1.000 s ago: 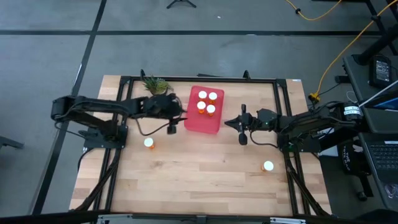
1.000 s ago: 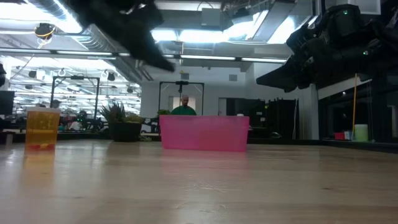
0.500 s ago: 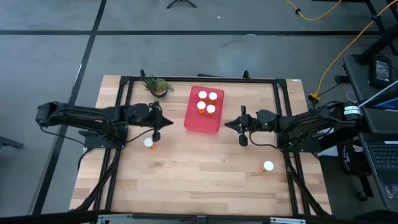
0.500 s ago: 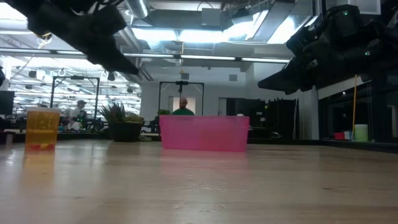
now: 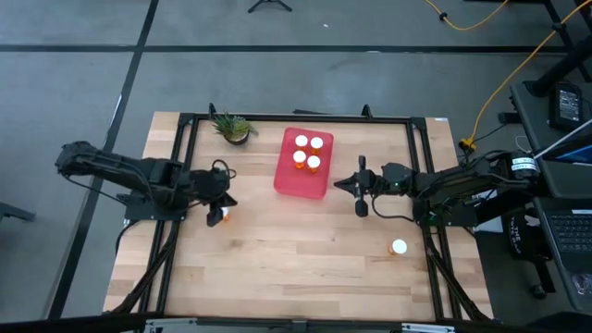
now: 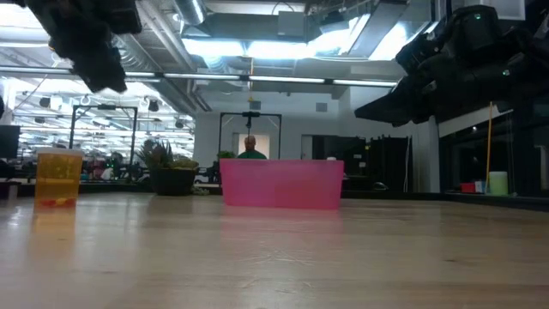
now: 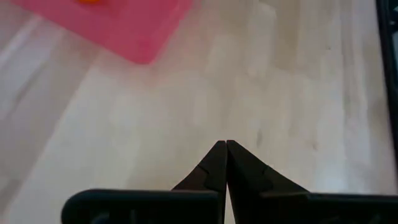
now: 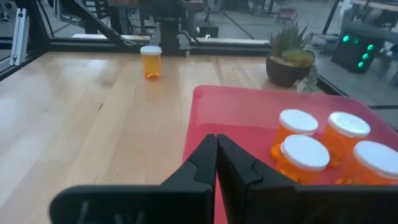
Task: Pick and place pill bottles into a basket
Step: Put the orange pill bottle into the red bin
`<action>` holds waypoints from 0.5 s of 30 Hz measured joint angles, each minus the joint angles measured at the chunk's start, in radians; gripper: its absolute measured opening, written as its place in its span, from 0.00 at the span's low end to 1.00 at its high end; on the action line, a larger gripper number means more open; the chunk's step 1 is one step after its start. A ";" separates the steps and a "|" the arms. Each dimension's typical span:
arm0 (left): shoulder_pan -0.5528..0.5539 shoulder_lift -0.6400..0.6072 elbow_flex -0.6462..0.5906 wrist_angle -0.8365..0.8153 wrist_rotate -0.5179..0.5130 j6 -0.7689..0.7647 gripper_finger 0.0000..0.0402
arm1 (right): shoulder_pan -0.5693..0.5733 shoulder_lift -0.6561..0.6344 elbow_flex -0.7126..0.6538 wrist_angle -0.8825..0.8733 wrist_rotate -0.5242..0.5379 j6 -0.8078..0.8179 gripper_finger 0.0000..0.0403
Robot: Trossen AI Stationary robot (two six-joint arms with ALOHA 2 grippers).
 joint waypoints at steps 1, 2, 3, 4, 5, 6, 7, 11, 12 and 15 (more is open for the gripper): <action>-0.021 0.002 0.016 -0.025 -0.003 -0.016 0.00 | -0.002 0.000 0.000 0.007 0.000 -0.004 0.04; -0.045 0.002 0.028 -0.050 -0.003 -0.029 0.00 | -0.003 0.000 0.000 0.017 0.000 -0.013 0.04; -0.071 0.002 0.036 -0.071 -0.003 -0.045 0.00 | -0.003 0.000 0.000 0.024 0.000 -0.019 0.04; -0.100 0.002 0.041 -0.080 -0.003 -0.070 0.00 | -0.003 0.000 0.000 0.028 0.000 -0.024 0.04; -0.131 0.001 0.042 -0.083 -0.004 -0.107 0.00 | -0.003 0.000 0.000 0.031 0.000 -0.026 0.04; -0.164 0.001 0.042 -0.084 -0.015 -0.154 0.00 | -0.003 0.000 0.000 0.037 0.000 -0.028 0.04; -0.200 0.002 0.042 -0.084 -0.034 -0.206 0.00 | -0.003 0.000 0.000 0.041 0.000 -0.028 0.04; -0.359 0.018 0.042 -0.084 -0.150 -0.397 0.00 | -0.003 0.000 0.000 0.039 0.000 -0.031 0.04; -0.399 0.024 0.042 -0.086 -0.183 -0.438 0.00 | -0.003 0.000 0.000 0.039 0.000 -0.031 0.04; -0.524 0.049 0.042 -0.083 -0.285 -0.578 0.00 | -0.003 0.000 0.000 0.039 0.000 -0.027 0.04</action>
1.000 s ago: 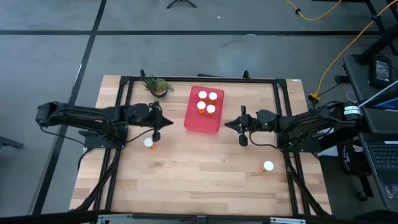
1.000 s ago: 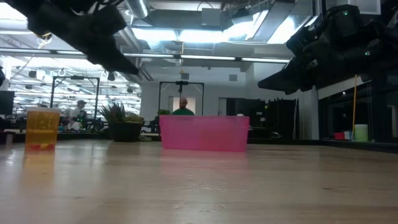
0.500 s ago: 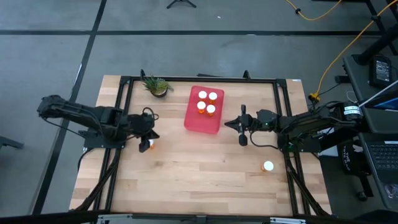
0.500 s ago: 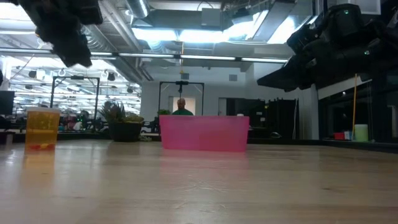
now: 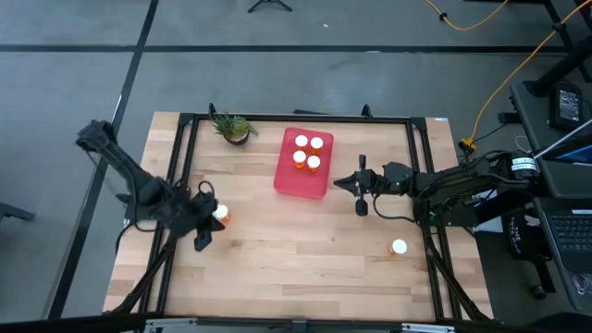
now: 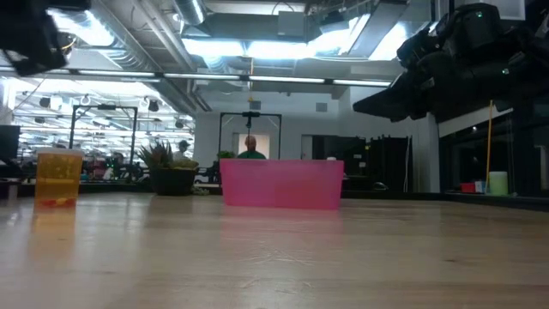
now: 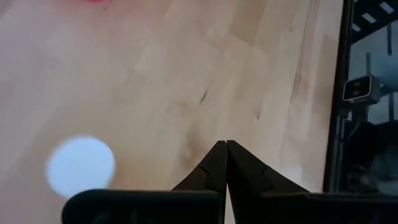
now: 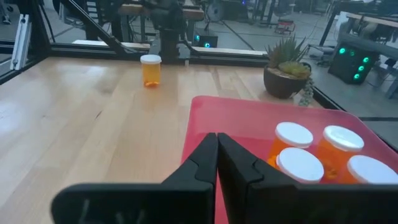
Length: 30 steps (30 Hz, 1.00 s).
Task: Pick and place pill bottles into a basket
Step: Put the orange pill bottle into the red bin
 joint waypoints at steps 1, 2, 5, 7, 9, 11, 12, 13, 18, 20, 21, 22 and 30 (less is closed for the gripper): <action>-0.041 0.014 0.000 -0.001 -0.025 -0.047 0.00 | 0.000 0.000 0.000 0.000 0.000 0.000 0.04; -0.077 0.029 0.000 0.000 -0.051 -0.094 0.00 | 0.000 0.000 0.000 0.000 0.000 0.003 0.04; -0.174 0.085 0.000 0.023 -0.112 -0.233 0.00 | 0.000 0.000 0.000 0.000 0.000 0.027 0.04; -0.213 0.126 0.000 0.093 -0.141 -0.283 0.00 | 0.000 0.000 0.000 -0.004 0.000 0.034 0.04; -0.241 0.170 0.000 0.162 -0.161 -0.321 0.00 | 0.000 0.000 0.000 -0.004 0.000 0.034 0.04; -0.264 0.218 0.009 0.195 -0.169 -0.360 0.00 | 0.000 0.000 0.000 -0.004 0.000 0.033 0.04; -0.274 0.247 0.022 0.193 -0.177 -0.379 0.00 | 0.000 0.000 0.000 -0.003 0.000 0.032 0.04; -0.282 0.275 0.036 0.194 -0.182 -0.394 0.00 | 0.000 0.000 0.000 -0.003 0.000 0.032 0.04; -0.305 0.385 0.130 0.170 -0.182 -0.472 0.00 | 0.000 0.000 0.000 0.002 0.000 0.027 0.04; -0.311 0.428 0.179 0.125 -0.192 -0.487 0.00 | 0.000 0.000 0.000 0.002 -0.001 0.026 0.04; -0.313 0.450 0.203 0.103 -0.192 -0.496 0.00 | 0.000 0.000 0.000 0.003 -0.001 0.025 0.04; -0.316 0.470 0.229 0.077 -0.191 -0.511 0.00 | 0.000 0.000 0.000 0.004 -0.001 0.024 0.04; -0.367 0.630 0.404 -0.130 -0.196 -0.693 0.00 | 0.003 0.000 0.000 -0.019 -0.013 0.064 0.04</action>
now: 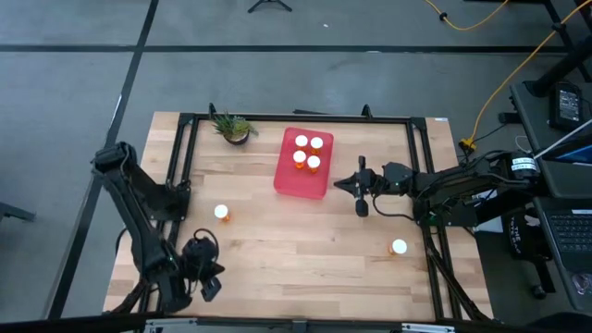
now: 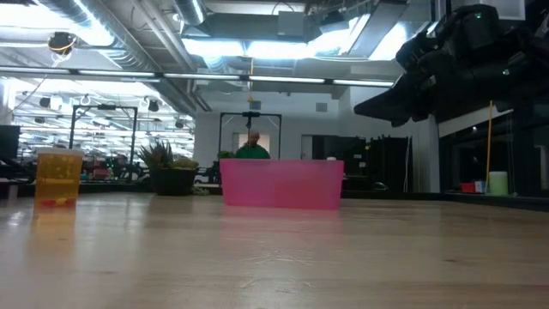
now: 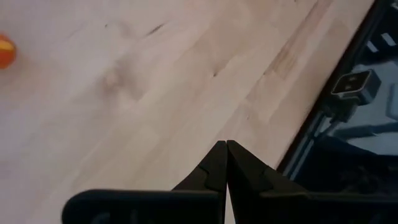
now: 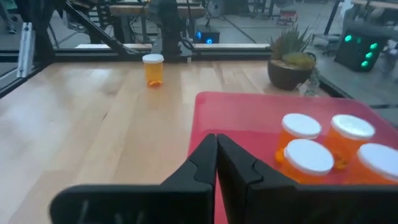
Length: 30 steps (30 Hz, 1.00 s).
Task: Pick and place pill bottles into a basket
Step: Put the orange pill bottle into the red bin
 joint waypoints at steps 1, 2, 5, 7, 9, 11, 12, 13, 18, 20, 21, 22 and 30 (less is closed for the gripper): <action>-0.009 0.020 0.013 -0.010 -0.016 -0.013 0.00 | 0.003 0.000 0.000 -0.005 -0.004 0.007 0.04; -0.019 0.038 0.020 -0.023 -0.033 -0.026 0.00 | 0.008 0.000 0.000 -0.008 -0.006 0.016 0.04; -0.037 0.083 0.021 -0.070 -0.058 -0.076 0.00 | 0.028 0.000 0.000 -0.008 -0.008 0.021 0.04; -0.041 0.114 0.021 -0.123 -0.048 -0.125 0.00 | 0.043 0.000 0.000 -0.008 -0.008 0.022 0.04; -0.041 0.145 0.021 -0.150 -0.030 -0.168 0.00 | 0.058 0.000 0.000 -0.008 -0.008 0.031 0.04; -0.040 0.176 0.021 -0.158 -0.005 -0.192 0.00 | 0.073 0.000 0.000 -0.008 -0.008 0.049 0.04; -0.039 0.191 0.021 -0.156 0.003 -0.190 0.00 | 0.081 0.000 0.000 -0.009 -0.008 0.051 0.04; -0.037 0.205 0.021 -0.155 0.009 -0.181 0.00 | 0.088 0.000 0.000 -0.009 -0.008 0.051 0.04; -0.026 0.276 0.021 -0.167 -0.018 -0.210 0.04 | 0.123 0.000 0.000 -0.009 -0.007 0.073 0.04; -0.017 0.300 0.021 -0.167 -0.018 -0.213 0.07 | 0.132 0.000 0.000 -0.009 -0.007 0.074 0.04; -0.012 0.309 0.021 -0.167 -0.018 -0.213 0.09 | 0.134 0.000 0.000 -0.009 -0.007 0.074 0.04; -0.008 0.317 0.021 -0.167 -0.018 -0.212 0.12 | 0.137 0.000 0.000 -0.009 -0.007 0.074 0.04; 0.030 0.322 0.021 -0.173 -0.018 -0.210 0.33 | 0.138 0.000 0.000 -0.009 -0.006 0.078 0.04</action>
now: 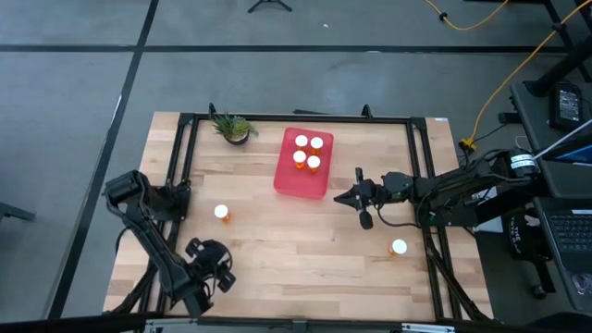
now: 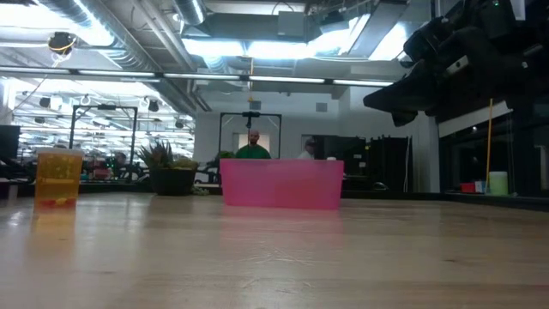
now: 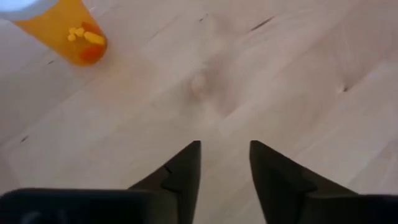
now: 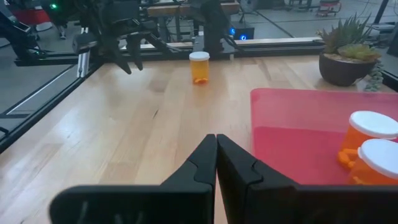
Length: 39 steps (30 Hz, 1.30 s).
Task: Pick and place pill bottles into a basket
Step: Put the orange pill bottle into the red bin
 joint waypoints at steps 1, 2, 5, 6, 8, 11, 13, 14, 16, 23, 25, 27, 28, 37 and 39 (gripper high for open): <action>0.003 0.000 0.000 0.000 0.000 0.000 0.36 | 0.000 0.000 0.000 0.000 0.000 0.000 0.04; 0.006 0.000 0.000 0.000 -0.001 0.002 0.39 | 0.000 0.000 0.000 0.000 0.000 0.000 0.04; 0.012 0.000 0.000 0.000 0.007 0.017 0.47 | 0.000 0.000 0.000 0.000 0.000 0.000 0.04; 0.013 0.000 0.000 0.000 0.008 0.018 0.49 | 0.000 0.000 0.000 0.000 0.000 0.000 0.04; 0.013 0.000 0.000 -0.002 0.008 0.018 0.54 | 0.000 0.000 0.000 0.000 0.000 0.001 0.04; 0.018 0.000 0.000 -0.008 0.010 0.018 0.59 | 0.000 0.000 0.000 0.000 0.000 0.018 0.04; 0.022 -0.001 0.000 -0.008 0.016 0.028 0.62 | 0.000 0.000 0.000 0.000 0.000 0.020 0.04; 0.025 -0.002 0.000 -0.012 0.018 0.045 0.63 | 0.000 0.000 0.000 0.000 0.000 0.020 0.04; 0.030 -0.002 0.000 -0.019 0.013 0.058 0.63 | 0.000 0.000 0.000 0.000 0.000 0.020 0.04; 0.033 -0.003 0.000 -0.098 -0.142 0.027 0.64 | 0.001 0.000 0.000 -0.001 0.000 0.027 0.04; 0.028 -0.003 0.000 -0.138 -0.164 -0.017 0.64 | 0.007 0.000 0.000 -0.005 0.000 0.027 0.04; 0.024 -0.003 0.000 -0.178 -0.131 -0.064 0.64 | 0.017 0.000 0.000 -0.009 -0.001 0.026 0.04; 0.023 -0.003 0.000 -0.197 -0.093 -0.081 0.64 | 0.021 0.000 0.000 -0.011 -0.001 0.026 0.04; 0.021 -0.003 0.000 -0.282 -0.028 -0.114 0.62 | 0.052 0.000 0.000 -0.016 0.000 0.026 0.04; 0.021 -0.003 0.000 -0.289 -0.064 -0.117 0.62 | 0.052 0.000 0.000 -0.016 0.000 0.026 0.04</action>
